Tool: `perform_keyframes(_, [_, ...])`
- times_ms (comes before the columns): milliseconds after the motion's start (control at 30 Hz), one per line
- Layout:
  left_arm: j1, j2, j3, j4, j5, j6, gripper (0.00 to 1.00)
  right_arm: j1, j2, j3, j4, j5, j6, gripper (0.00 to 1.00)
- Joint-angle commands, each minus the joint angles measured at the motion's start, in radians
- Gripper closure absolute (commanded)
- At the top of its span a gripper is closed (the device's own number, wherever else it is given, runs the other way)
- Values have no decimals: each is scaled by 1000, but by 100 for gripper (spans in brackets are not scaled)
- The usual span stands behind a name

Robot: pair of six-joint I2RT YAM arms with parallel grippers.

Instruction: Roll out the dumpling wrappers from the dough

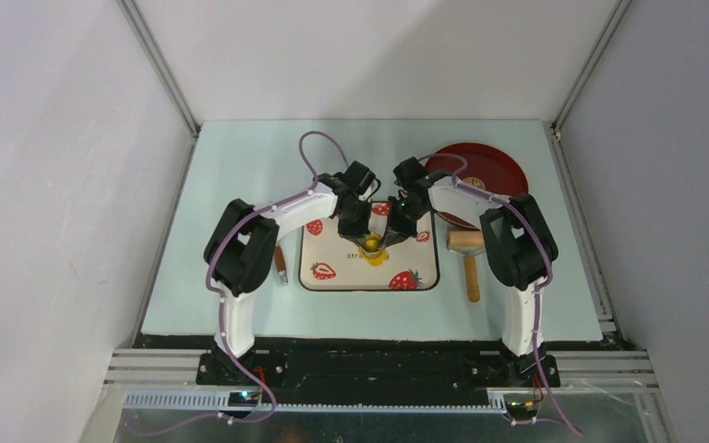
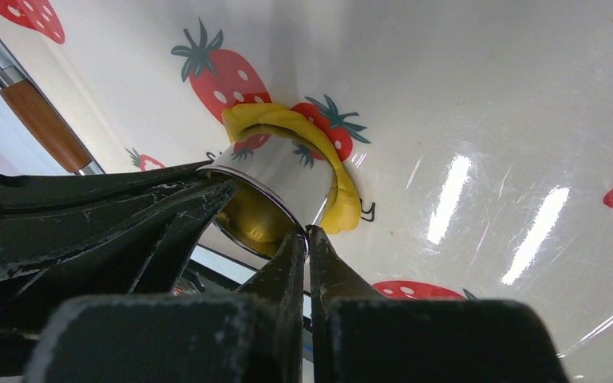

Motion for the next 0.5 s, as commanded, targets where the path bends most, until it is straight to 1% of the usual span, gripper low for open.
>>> perform_keyframes(0, [-5, 71, 0, 9, 52, -1, 100, 21, 71, 22, -4, -26, 13, 100])
perform_keyframes(467, [1, 127, -19, 37, 70, 2, 100, 24, 123, 46, -47, 20, -1, 100])
